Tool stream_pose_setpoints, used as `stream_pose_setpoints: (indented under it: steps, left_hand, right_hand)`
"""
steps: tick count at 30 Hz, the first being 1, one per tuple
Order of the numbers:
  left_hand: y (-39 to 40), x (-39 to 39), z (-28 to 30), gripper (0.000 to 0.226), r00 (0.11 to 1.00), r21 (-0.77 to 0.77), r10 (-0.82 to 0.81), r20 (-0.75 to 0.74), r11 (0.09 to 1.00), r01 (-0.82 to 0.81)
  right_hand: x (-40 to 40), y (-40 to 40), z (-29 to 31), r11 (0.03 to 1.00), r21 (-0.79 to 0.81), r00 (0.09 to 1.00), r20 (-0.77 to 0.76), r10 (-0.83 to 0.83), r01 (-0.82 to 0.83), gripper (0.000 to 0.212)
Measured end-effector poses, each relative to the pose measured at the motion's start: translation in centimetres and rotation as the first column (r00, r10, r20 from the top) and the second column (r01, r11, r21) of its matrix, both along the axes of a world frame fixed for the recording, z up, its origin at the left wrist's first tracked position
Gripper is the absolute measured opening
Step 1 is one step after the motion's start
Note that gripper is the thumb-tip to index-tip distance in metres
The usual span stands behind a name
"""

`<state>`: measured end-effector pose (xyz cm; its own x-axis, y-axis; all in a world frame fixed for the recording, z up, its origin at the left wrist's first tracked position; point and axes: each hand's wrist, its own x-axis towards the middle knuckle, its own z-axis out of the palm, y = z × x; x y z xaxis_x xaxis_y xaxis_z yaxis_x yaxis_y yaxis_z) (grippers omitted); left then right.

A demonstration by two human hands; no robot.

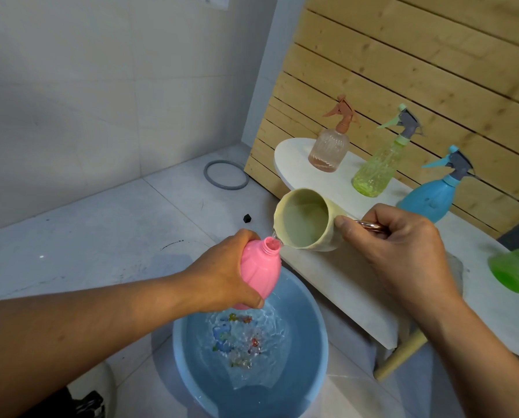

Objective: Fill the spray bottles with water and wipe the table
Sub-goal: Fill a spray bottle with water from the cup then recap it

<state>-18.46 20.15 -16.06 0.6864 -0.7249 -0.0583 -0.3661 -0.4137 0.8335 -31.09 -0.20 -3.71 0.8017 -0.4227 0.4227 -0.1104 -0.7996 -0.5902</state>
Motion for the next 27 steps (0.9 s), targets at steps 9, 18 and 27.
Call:
stream_pose_setpoints:
  steps: [9,18,27]
  left_hand:
    - [-0.05,-0.09,-0.09,0.1,1.0,0.012,0.005,-0.006,1.0,-0.005]
    - [-0.04,-0.11,-0.13,0.101,1.0,0.014,-0.004,-0.015,1.0,0.004]
    - [-0.04,-0.06,-0.24,0.1,1.0,0.013,-0.007,-0.008,1.0,0.007]
  right_hand:
    - [-0.16,0.22,0.1,0.999,-0.034,1.0,0.004,-0.019,0.019,0.043]
    - [-0.25,0.39,0.22,0.998,-0.052,1.0,0.008,-0.021,0.022,0.043]
    - [-0.38,0.56,0.23,0.994,-0.1,0.999,0.013,-0.032,0.033,0.042]
